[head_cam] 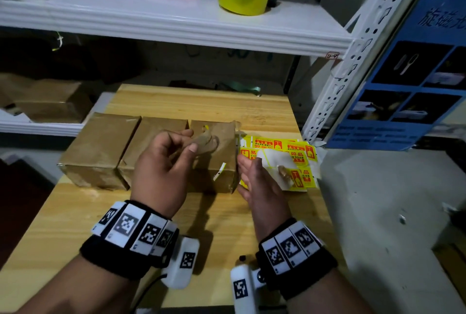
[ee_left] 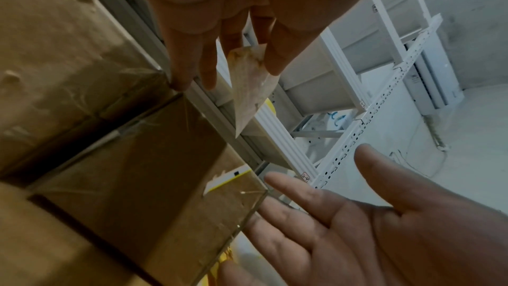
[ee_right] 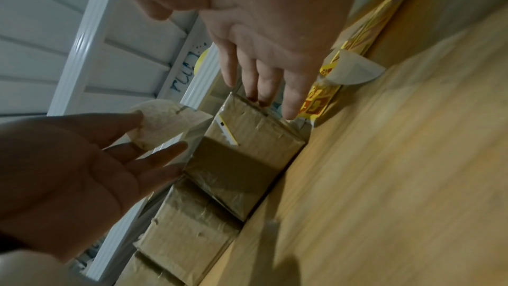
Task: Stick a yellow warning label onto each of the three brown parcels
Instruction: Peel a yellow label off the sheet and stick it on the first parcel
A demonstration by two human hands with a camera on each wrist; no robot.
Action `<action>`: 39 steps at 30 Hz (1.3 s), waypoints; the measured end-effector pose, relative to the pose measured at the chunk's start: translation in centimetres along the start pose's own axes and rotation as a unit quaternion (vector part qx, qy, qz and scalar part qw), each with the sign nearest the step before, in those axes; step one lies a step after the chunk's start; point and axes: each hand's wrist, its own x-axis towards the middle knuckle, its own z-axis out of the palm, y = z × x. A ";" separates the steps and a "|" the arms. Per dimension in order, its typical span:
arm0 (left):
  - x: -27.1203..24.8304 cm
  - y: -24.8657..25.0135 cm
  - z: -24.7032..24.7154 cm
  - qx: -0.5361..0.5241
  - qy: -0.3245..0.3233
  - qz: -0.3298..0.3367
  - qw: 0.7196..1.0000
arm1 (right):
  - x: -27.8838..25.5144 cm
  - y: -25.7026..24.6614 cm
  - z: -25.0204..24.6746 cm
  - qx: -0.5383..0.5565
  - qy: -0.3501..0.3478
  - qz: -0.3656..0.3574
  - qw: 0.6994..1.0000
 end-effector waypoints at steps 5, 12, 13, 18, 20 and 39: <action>-0.7 -0.1 -0.7 0.017 -0.024 -0.012 0.999 | -1.0 -1.0 -0.2 -0.003 0.004 -0.006 1.000; -3.1 0.6 -2.8 -0.002 -0.051 -0.031 0.998 | -3.5 -1.5 -1.7 -0.037 0.052 -0.032 0.997; -3.6 0.7 -3.1 -0.006 -0.058 -0.036 0.998 | -4.0 -1.5 -1.9 -0.042 0.050 -0.033 0.997; -5.2 1.0 -4.1 0.033 -0.065 0.009 0.997 | -5.8 -1.2 -2.6 -0.103 0.024 -0.047 0.993; -5.5 1.3 -4.3 0.052 -0.063 0.073 0.994 | -6.0 -1.3 -2.8 -0.133 0.025 -0.079 0.988; -3.4 -0.9 -4.5 0.095 -0.176 0.195 0.960 | -2.9 -3.1 -1.5 0.014 0.046 -0.026 0.998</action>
